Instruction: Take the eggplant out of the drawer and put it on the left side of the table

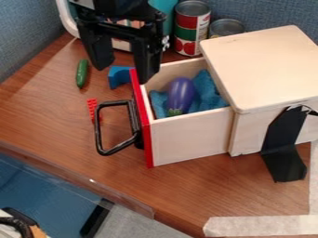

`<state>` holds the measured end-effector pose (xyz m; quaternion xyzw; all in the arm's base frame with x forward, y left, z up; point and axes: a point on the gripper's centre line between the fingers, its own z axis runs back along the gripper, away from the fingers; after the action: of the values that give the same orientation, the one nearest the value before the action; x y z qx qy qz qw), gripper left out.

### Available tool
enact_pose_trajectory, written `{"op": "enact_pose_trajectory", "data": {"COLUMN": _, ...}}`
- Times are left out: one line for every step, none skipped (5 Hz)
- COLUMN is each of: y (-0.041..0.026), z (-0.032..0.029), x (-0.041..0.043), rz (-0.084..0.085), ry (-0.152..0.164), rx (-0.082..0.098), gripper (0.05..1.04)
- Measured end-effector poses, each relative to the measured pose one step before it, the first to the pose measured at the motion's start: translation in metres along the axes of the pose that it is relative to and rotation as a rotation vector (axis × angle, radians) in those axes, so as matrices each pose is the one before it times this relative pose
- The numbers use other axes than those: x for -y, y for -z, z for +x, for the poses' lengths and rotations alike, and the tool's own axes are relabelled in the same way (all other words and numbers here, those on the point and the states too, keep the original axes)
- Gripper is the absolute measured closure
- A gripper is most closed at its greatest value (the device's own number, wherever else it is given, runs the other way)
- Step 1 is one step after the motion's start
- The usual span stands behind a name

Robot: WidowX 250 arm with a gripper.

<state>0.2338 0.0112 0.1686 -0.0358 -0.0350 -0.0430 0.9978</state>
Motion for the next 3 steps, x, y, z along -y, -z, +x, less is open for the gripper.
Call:
{"op": "enact_pose_trajectory", "data": {"y": 0.00933, "z": 0.01626, "x": -0.00725, "rz": -0.0512, "ry": 0.0217, "rx": 0.0189, "gripper": 0.083}}
{"op": "enact_pose_trajectory", "data": {"y": 0.00724, "z": 0.01340, "x": -0.00118, "rz": -0.0222, "ry": 0.0203, "rx": 0.0528, "gripper": 0.083}}
{"op": "enact_pose_trajectory", "data": {"y": 0.01004, "z": 0.00858, "x": -0.00317, "rz": 0.0236, "ry": -0.0219, "rx": 0.0675, "gripper": 0.083}}
